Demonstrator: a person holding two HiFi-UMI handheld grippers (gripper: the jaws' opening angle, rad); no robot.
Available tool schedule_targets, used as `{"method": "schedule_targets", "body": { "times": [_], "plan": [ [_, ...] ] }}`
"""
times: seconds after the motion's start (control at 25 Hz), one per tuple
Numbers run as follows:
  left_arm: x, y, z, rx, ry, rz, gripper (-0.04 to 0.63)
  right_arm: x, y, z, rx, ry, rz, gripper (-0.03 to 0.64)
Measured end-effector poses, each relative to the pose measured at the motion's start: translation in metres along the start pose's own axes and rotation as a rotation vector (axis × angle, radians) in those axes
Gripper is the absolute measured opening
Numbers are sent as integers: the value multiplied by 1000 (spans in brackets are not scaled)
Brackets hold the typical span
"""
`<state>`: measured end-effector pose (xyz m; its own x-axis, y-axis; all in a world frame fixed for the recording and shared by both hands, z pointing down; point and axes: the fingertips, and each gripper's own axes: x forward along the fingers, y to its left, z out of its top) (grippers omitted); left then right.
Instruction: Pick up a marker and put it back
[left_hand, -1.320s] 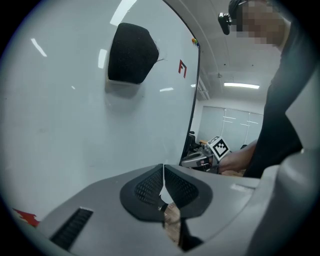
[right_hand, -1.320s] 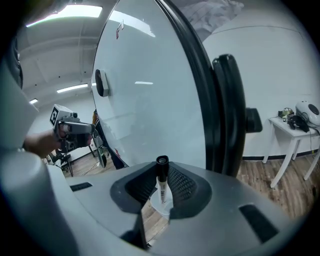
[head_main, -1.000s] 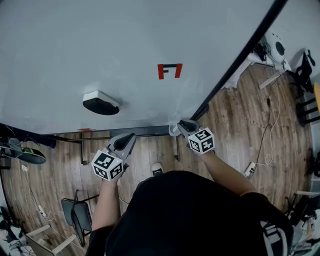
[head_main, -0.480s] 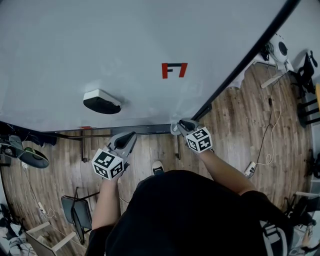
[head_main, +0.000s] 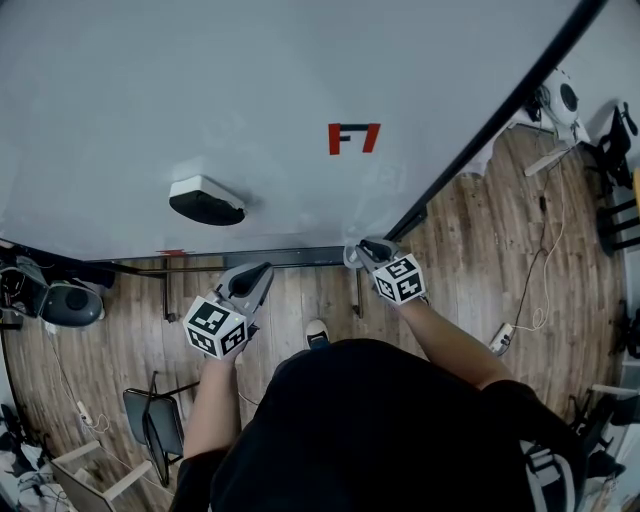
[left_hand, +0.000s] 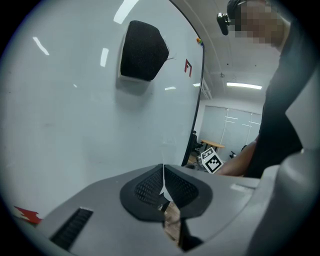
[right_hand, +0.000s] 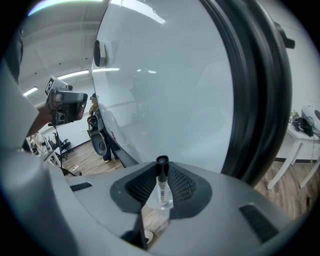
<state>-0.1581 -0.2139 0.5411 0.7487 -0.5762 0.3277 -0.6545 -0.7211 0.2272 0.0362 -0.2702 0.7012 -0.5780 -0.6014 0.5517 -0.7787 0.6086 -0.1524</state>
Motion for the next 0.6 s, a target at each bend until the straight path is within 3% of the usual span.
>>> {"method": "schedule_targets", "body": {
  "times": [0.6],
  "plan": [
    [1,-6,3,14,-3,-16,18,-16,-20,0,-27,10,-81,87]
  ]
}}
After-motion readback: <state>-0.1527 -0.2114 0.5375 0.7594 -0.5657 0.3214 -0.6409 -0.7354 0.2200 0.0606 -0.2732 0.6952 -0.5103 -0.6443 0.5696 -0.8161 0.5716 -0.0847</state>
